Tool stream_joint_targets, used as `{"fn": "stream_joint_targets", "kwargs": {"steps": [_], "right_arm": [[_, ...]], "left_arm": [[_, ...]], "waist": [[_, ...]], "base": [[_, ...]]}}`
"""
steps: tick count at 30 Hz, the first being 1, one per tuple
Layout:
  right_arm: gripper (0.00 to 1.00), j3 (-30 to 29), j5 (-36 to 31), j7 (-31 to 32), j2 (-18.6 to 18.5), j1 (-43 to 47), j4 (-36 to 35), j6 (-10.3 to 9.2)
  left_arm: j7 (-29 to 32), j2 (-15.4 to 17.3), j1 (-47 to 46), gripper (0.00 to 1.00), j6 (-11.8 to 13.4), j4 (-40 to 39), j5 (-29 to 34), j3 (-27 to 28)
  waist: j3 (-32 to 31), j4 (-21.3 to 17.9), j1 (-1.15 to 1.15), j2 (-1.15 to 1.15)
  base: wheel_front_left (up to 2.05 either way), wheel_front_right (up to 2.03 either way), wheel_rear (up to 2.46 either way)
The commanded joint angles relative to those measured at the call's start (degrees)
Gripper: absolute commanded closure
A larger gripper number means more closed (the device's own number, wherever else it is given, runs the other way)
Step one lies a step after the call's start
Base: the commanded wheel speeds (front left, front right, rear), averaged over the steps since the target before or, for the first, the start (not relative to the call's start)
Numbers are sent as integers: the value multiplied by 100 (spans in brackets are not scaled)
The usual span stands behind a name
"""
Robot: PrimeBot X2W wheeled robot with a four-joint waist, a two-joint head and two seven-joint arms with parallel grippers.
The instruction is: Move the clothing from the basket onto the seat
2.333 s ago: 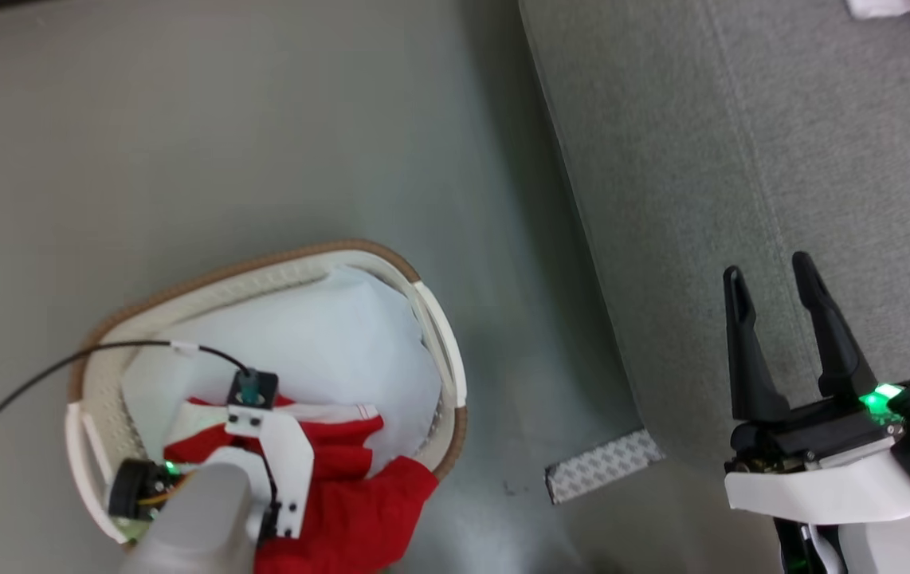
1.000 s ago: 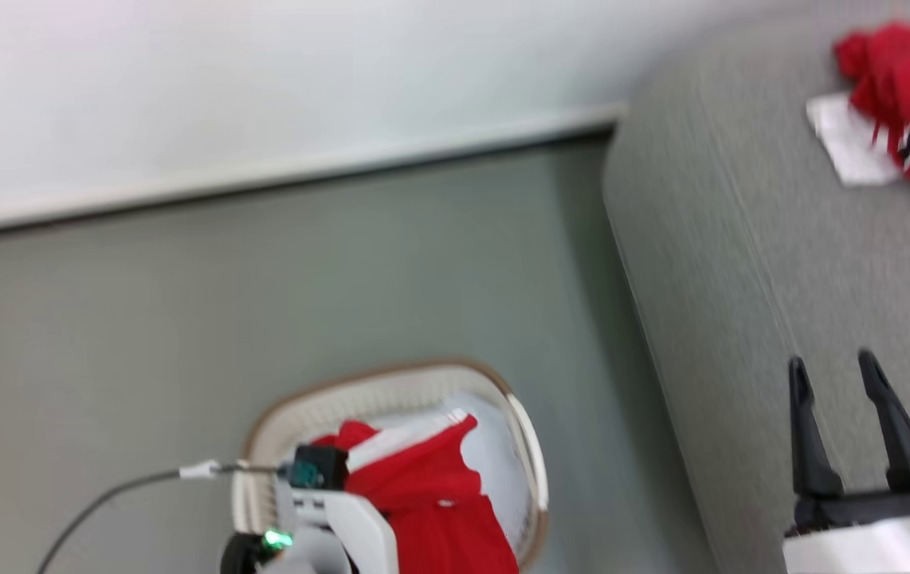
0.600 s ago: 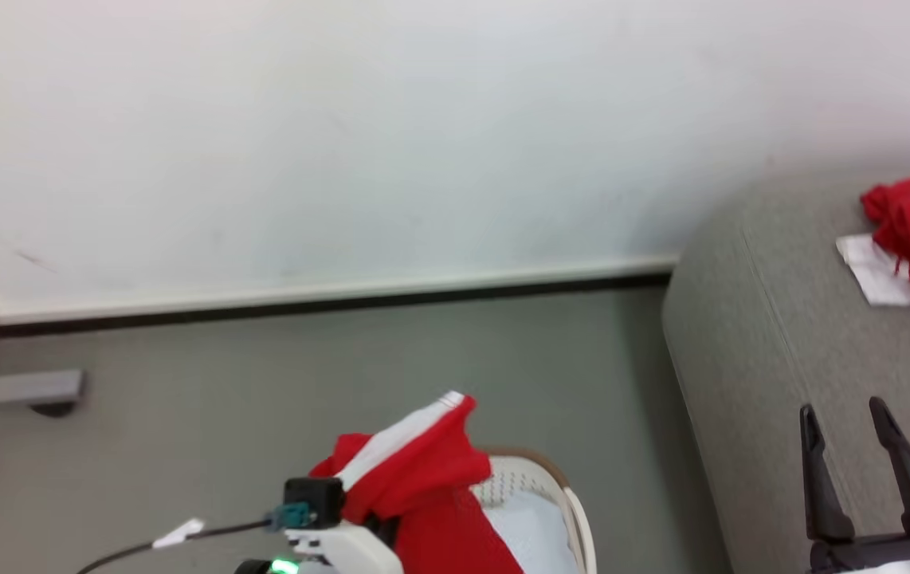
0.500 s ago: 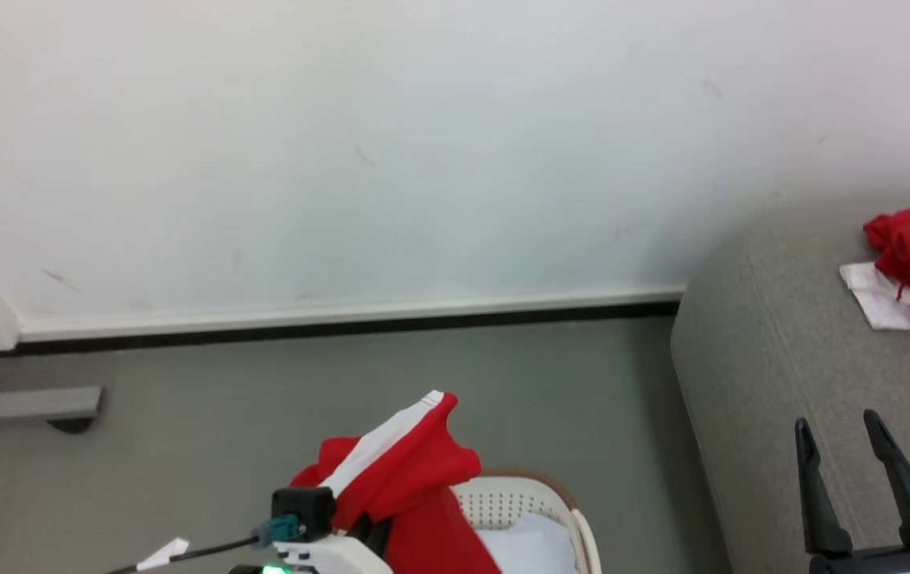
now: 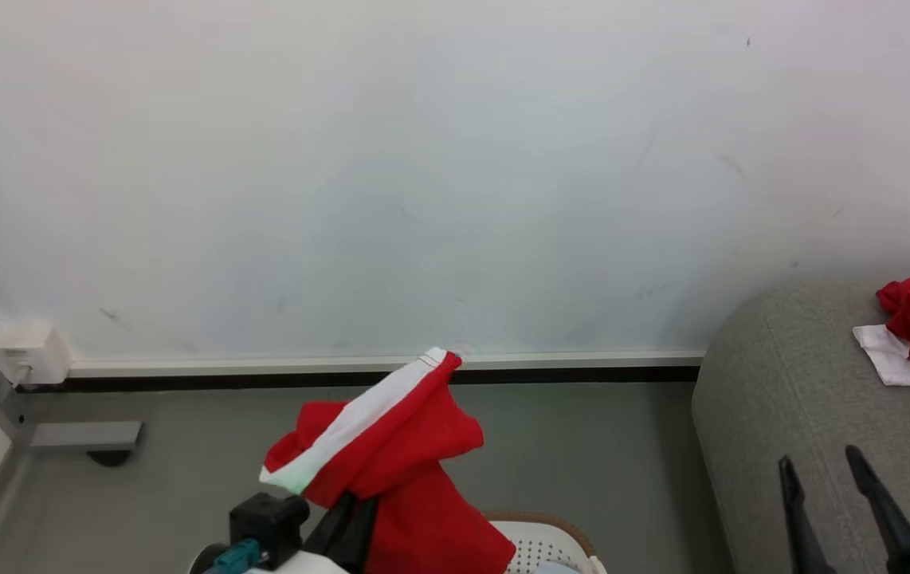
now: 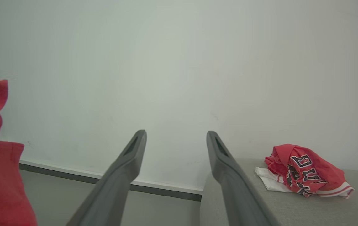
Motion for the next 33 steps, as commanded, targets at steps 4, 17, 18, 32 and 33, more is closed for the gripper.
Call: {"fn": "stream_joint_targets", "kwargs": {"steps": [4,17,18,32,33], "right_arm": [[0,288,-39,-19,-118,73,4,-15],[0,3158,683,-19,-869,-757,343,-15],[0,3407,775,-19,-926,-874,405,-15],[100,4960,1835,-6,-1167,-2108,1222,-15],[100,5038,1939,-8,-1171,-2131,1231,-14]], "left_arm": [[31,132,146,100,71,-417,82,-10],[520,-22,-245,100,-196,-1135,220,-578],[548,-54,-281,100,-235,-1147,219,-638],[719,-385,-518,100,-840,-1070,57,-1345],[718,-396,-518,100,-844,-1044,46,-1356]], "waist": [[-23,-6,1,0],[28,-50,1,0],[26,-54,1,0],[31,-4,1,0],[27,-2,1,0]], "base": [[0,0,0],[0,0,0],[0,0,0],[0,0,0],[0,0,0]]}}
